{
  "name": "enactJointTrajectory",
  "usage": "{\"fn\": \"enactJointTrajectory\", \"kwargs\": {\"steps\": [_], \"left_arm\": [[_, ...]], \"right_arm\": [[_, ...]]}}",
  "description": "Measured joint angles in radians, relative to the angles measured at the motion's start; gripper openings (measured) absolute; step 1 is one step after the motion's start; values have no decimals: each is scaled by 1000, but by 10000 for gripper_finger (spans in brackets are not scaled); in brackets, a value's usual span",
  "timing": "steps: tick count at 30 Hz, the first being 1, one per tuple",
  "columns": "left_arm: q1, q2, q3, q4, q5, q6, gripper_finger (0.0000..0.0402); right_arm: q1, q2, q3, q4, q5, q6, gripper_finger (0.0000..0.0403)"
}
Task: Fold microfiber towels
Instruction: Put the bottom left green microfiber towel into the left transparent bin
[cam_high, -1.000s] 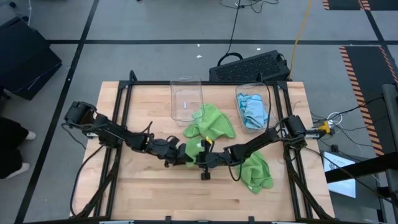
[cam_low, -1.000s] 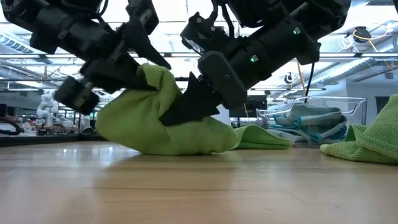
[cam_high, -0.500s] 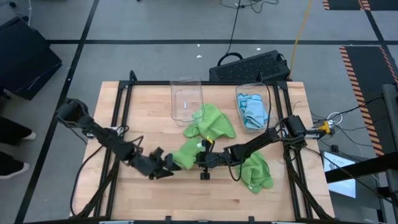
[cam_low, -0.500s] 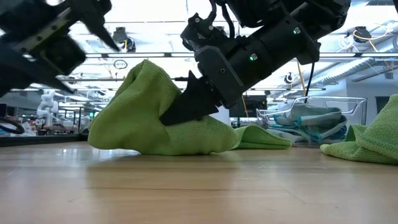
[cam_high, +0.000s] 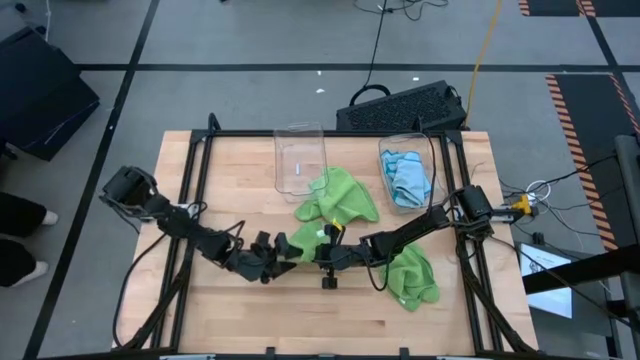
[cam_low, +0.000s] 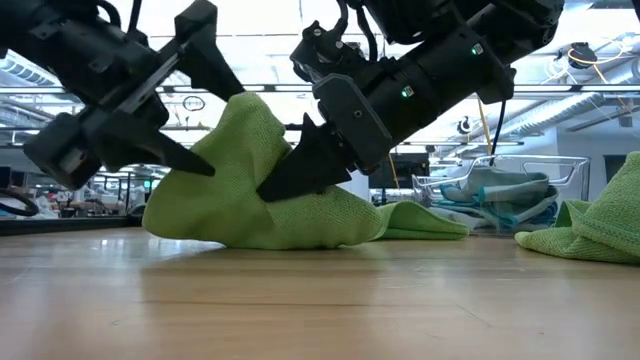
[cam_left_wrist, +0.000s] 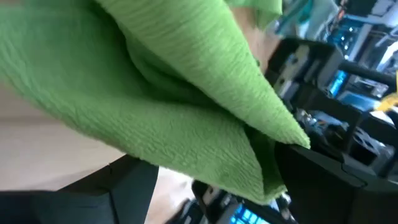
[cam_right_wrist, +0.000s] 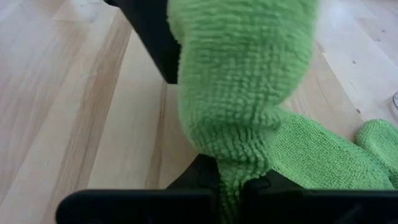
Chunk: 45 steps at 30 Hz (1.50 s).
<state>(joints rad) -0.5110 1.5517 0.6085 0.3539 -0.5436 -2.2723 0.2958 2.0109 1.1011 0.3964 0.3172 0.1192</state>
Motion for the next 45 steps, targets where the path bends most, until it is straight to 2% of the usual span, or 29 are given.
{"fn": "enactJointTrajectory", "kwargs": {"steps": [9,16,20,28,33,37,45], "left_arm": [[-22,-14,34,3,18,-15,319],[-29,-30,53,-58,-54,-46,320],[-5,-28,53,-54,-56,-41,320],[-22,-29,53,-46,2,-33,335],[-38,-29,52,-147,54,-57,343],[-12,-29,52,-202,53,-64,327],[32,-29,52,-203,54,-47,260]], "right_arm": [[0,0,0,-1,0,0,2],[0,0,0,-4,0,0,2],[0,0,0,-4,0,0,2],[0,0,0,-4,-1,0,2],[0,0,0,-4,-1,1,3],[0,0,0,-4,-1,1,3],[0,0,0,-4,-1,26,3]]}}
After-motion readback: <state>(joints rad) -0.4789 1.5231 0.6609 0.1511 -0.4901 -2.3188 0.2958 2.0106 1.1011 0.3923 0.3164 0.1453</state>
